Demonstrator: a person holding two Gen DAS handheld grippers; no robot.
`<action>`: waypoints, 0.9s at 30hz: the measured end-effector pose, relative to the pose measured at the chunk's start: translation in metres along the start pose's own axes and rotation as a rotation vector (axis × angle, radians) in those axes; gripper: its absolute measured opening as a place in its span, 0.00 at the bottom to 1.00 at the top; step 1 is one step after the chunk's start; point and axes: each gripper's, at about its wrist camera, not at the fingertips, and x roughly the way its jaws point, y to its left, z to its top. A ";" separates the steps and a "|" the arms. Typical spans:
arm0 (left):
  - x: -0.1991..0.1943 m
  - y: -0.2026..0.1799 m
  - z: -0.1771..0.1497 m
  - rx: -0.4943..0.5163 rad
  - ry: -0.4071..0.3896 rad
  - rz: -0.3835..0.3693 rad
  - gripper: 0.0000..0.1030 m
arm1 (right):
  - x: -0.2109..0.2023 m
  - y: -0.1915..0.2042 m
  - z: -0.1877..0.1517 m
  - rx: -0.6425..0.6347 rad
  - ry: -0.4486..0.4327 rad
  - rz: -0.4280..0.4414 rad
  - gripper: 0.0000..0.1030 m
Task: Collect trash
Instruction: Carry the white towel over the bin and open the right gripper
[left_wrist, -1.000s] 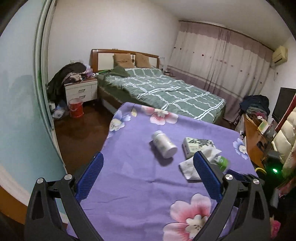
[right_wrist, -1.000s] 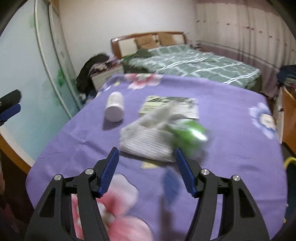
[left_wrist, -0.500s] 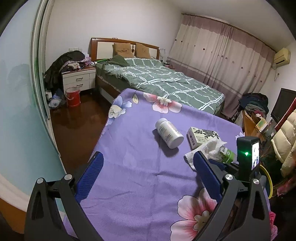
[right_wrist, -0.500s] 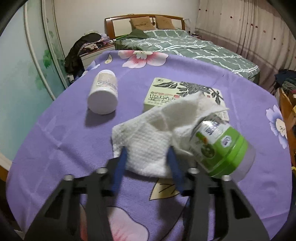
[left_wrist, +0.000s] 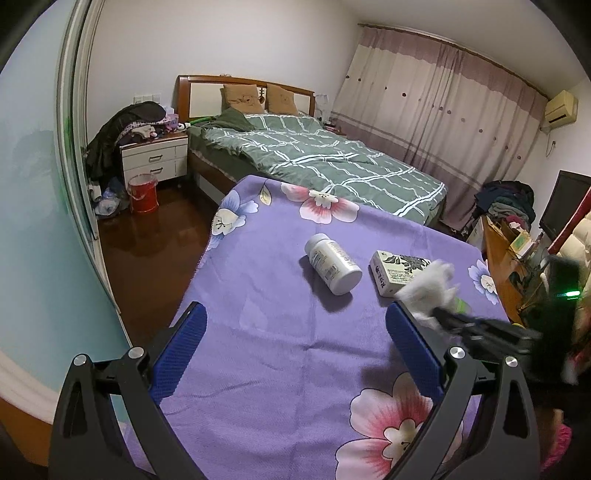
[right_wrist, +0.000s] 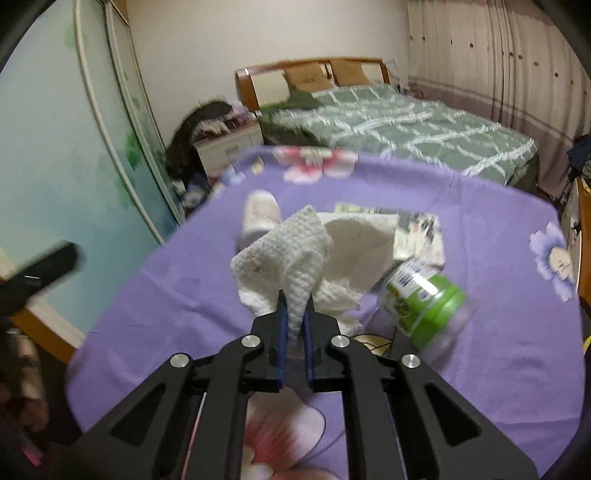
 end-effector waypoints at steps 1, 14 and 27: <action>0.001 -0.001 0.000 0.002 0.001 -0.002 0.93 | -0.015 -0.001 0.002 0.000 -0.031 0.002 0.07; 0.016 -0.037 0.001 0.052 0.039 -0.052 0.93 | -0.140 -0.081 -0.003 0.116 -0.241 -0.143 0.07; 0.058 -0.074 0.002 0.084 0.092 -0.047 0.93 | -0.165 -0.271 -0.094 0.475 -0.158 -0.573 0.08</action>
